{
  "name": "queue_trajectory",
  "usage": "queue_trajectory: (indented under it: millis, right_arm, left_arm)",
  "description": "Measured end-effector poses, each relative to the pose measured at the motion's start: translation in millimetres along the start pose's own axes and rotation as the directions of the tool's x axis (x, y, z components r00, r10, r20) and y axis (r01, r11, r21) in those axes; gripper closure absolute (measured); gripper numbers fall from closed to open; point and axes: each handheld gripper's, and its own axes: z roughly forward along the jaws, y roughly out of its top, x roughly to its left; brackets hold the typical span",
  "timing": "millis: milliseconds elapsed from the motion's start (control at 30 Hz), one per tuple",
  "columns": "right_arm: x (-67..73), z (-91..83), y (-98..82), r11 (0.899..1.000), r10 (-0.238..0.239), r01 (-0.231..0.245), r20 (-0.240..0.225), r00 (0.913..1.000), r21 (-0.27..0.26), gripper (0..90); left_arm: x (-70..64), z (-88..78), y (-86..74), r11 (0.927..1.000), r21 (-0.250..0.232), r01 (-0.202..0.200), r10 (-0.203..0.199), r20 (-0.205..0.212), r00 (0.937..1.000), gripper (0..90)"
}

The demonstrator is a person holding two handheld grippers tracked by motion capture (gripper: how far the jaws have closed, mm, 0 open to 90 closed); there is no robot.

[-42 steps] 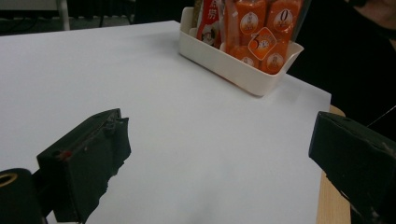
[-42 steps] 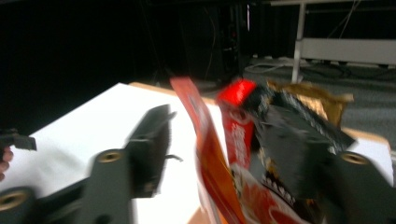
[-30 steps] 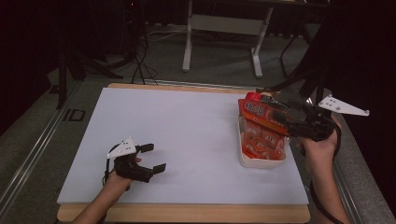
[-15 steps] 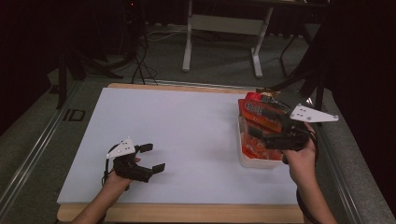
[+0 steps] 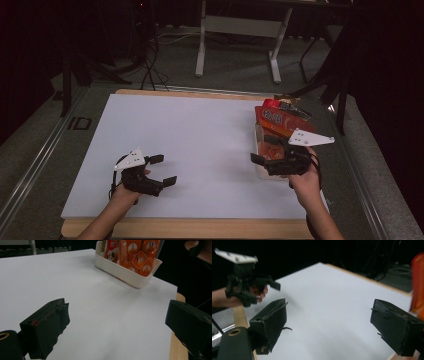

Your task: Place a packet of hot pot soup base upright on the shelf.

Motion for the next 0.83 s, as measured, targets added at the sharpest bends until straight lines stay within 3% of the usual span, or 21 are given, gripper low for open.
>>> queue_trajectory:
  millis: [133, 300, 333, 433, 500, 700, 833]
  right_arm:
    - [3.4, 14.2, -18.2, 0.999, 0.014, -0.013, -0.016, 0.9998, 0.046, 13.6]
    - [7.0, 22.5, -26.7, 0.998, 0.016, -0.014, -0.029, 0.9994, 0.065, 13.6]
    - [11.1, 31.7, -35.6, 0.996, 0.005, -0.001, -0.039, 0.9992, 0.093, 13.7]
    - [13.4, 37.1, -40.4, 0.993, -0.006, 0.012, -0.044, 0.999, 0.119, 13.7]
    - [17.3, 44.3, -47.0, 0.988, -0.037, 0.045, -0.053, 0.9979, 0.149, 13.7]
    - [23.0, 53.8, -54.1, 0.979, -0.094, 0.103, -0.056, 0.9939, 0.177, 13.7]
    - [23.5, 56.7, -58.4, 0.975, -0.108, 0.115, -0.051, 0.9929, 0.19, 13.6]
  left_arm:
    - [-0.3, 0.8, -0.5, 1.0, 0.003, 0.001, -0.001, 0.002, 1.0, 3.7]
    - [-0.4, 0.6, -0.8, 1.0, 0.005, -0.002, 0.002, 0.001, 1.0, 3.7]
    - [-0.2, 0.5, -0.7, 1.0, 0.004, -0.002, 0.002, 0.001, 1.0, 3.7]
    - [0.0, 0.2, -0.9, 1.0, 0.002, -0.002, 0.002, 0.001, 1.0, 3.7]
    - [-0.4, -0.5, -0.9, 1.0, -0.002, -0.003, 0.003, 0.002, 1.0, 3.7]
    - [-1.2, 0.0, -0.9, 0.9999, -0.003, -0.012, 0.012, 0.007, 0.9999, 3.7]
    - [-1.6, 0.7, -1.6, 0.9999, 0.0, -0.014, 0.014, 0.006, 0.9999, 3.7]
